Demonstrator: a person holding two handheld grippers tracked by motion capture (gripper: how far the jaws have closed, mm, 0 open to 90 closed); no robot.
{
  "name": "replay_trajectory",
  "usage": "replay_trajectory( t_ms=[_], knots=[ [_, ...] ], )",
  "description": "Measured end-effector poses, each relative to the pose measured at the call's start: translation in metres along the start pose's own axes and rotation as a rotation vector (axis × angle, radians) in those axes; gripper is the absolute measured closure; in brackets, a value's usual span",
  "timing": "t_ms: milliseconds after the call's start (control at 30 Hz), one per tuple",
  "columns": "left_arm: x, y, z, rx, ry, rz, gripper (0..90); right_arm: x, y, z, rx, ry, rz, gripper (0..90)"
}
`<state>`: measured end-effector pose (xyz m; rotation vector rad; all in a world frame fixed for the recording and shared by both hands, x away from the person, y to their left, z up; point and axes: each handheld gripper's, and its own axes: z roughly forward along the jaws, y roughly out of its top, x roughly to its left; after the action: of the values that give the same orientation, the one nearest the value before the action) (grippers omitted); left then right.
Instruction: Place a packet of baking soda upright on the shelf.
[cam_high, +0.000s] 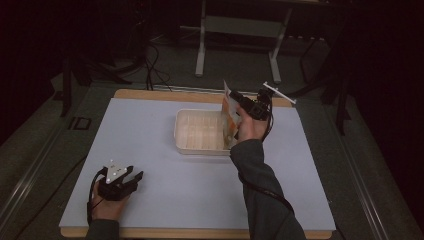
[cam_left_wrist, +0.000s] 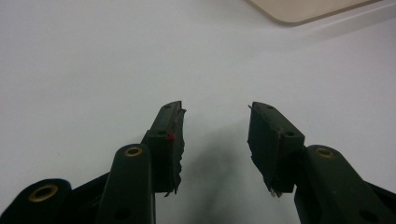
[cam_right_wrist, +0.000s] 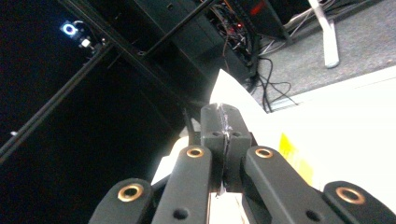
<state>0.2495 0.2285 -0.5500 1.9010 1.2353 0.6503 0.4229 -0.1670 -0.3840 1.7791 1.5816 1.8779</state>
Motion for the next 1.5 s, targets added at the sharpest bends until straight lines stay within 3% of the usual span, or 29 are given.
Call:
replay_trajectory(
  t_ms=[233,433,533,633,700,733,933,967,1167,1200,1233,1267,1333,1400,1433,1500],
  knots=[
    [0.000,0.000,0.000,0.003,0.000,0.000,54.8,-0.007,-0.003,-0.001,0.015,-0.030,-0.026,90.0],
    [0.000,0.000,0.000,0.002,0.001,0.000,54.7,-0.006,-0.003,-0.003,0.039,-0.046,-0.090,90.0],
    [0.000,0.000,0.000,0.004,0.001,0.001,54.8,-0.008,-0.004,-0.003,0.064,-0.077,-0.126,90.0],
    [-0.001,0.000,0.001,0.005,0.002,0.002,54.8,-0.013,-0.006,-0.005,0.072,-0.070,-0.131,90.0],
    [-0.001,0.000,0.001,0.004,0.003,0.003,54.8,-0.012,-0.006,-0.007,0.084,-0.075,-0.155,89.7],
    [-0.001,0.000,0.000,0.003,0.003,0.003,54.8,-0.010,-0.006,-0.008,0.097,-0.086,-0.190,89.0],
    [-0.001,0.000,0.000,0.004,0.004,0.005,54.8,-0.007,-0.010,-0.013,0.124,-0.110,-0.263,87.6],
    [-0.001,0.000,0.000,0.004,0.003,0.004,54.8,-0.007,-0.013,-0.015,0.136,-0.121,-0.295,87.6],
    [-0.001,0.000,0.001,0.004,0.004,0.006,54.8,-0.010,-0.020,-0.019,0.169,-0.117,-0.332,87.9],
    [-0.001,0.000,0.001,0.005,0.005,0.007,54.8,-0.010,-0.023,-0.020,0.180,-0.123,-0.363,85.0],
    [-0.001,0.000,0.001,0.005,0.005,0.007,54.8,-0.010,-0.023,-0.020,0.180,-0.123,-0.363,85.0],
    [-0.001,0.000,0.001,0.005,0.005,0.006,54.8,-0.009,-0.025,-0.022,0.190,-0.124,-0.390,77.6],
    [-0.001,0.000,0.001,0.005,0.005,0.005,54.8,-0.009,-0.026,-0.023,0.190,-0.125,-0.403,75.6],
    [-0.001,0.000,0.001,0.004,0.005,0.004,54.7,-0.007,-0.028,-0.026,0.201,-0.129,-0.450,68.3],
    [-0.001,0.000,0.001,0.004,0.005,0.005,54.7,-0.007,-0.028,-0.026,0.201,-0.129,-0.450,68.3],
    [-0.001,0.000,0.001,0.005,0.005,0.005,54.6,-0.004,-0.029,-0.031,0.217,-0.135,-0.494,66.3]
  ],
)
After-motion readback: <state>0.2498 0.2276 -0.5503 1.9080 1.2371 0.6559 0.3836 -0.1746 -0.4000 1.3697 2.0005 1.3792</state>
